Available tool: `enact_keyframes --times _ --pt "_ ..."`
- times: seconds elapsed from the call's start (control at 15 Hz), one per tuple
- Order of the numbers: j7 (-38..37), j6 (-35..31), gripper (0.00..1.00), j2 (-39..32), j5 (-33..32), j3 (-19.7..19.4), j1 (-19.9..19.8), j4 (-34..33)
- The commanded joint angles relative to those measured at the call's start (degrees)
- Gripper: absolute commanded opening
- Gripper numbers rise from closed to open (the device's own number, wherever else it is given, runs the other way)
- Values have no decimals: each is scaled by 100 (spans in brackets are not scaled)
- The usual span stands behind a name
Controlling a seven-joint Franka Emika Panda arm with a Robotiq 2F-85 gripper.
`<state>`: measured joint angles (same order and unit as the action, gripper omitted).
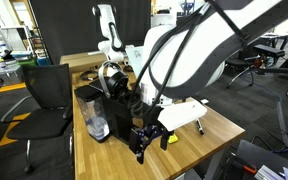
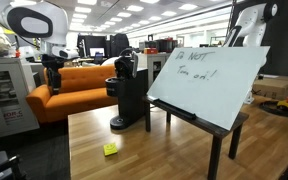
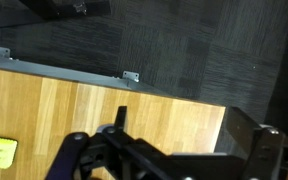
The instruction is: Pick the marker on the table and place it on the board stand
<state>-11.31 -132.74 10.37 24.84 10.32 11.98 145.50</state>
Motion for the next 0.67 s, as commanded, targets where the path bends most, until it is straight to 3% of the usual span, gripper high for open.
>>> enact_keyframes --times 0.0,0.6 --pt "54 -104 100 159 395 -20 45 381" --pt "164 -117 100 311 940 -100 20 1153"
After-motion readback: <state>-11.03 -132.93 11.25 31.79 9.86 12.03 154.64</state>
